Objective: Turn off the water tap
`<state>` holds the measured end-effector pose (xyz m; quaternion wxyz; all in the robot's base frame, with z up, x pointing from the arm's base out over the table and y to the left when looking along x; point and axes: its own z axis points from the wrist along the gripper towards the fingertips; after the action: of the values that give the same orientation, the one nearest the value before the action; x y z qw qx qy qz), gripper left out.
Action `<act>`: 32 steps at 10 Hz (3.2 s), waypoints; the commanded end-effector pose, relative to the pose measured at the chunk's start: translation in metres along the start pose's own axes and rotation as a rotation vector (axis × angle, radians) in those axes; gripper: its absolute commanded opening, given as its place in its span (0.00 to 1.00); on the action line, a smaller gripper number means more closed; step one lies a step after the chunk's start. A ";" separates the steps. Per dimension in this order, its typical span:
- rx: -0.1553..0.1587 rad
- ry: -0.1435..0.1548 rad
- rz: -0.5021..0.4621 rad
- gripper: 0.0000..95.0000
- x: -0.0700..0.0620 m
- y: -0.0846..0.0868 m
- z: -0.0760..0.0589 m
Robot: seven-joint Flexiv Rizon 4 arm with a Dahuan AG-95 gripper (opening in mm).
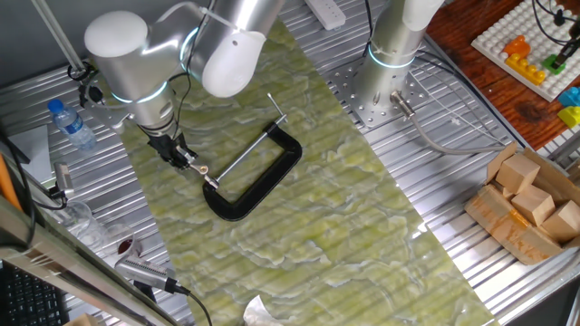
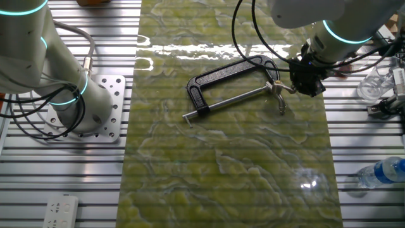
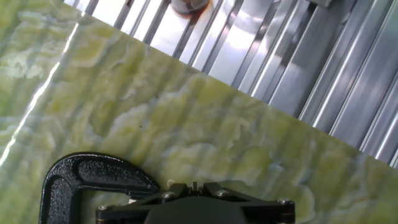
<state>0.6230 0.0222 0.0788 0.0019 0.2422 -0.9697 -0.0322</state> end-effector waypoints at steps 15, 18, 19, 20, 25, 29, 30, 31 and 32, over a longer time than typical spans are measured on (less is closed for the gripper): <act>0.011 0.017 -0.025 0.00 0.024 -0.014 0.003; 0.014 0.019 -0.034 0.00 0.024 -0.014 0.003; 0.017 0.020 -0.037 0.00 0.024 -0.014 0.003; 0.019 0.021 -0.043 0.00 0.024 -0.014 0.003; 0.022 0.034 -0.065 0.00 0.030 -0.025 0.000; 0.020 0.037 -0.067 0.00 0.043 -0.029 0.000; 0.023 0.042 -0.063 0.00 0.048 -0.029 0.001; 0.023 0.042 -0.071 0.00 0.051 -0.029 0.001; 0.025 0.043 -0.086 0.00 0.053 -0.031 0.001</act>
<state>0.5910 -0.0304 0.0753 0.0174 0.2859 -0.9580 -0.0127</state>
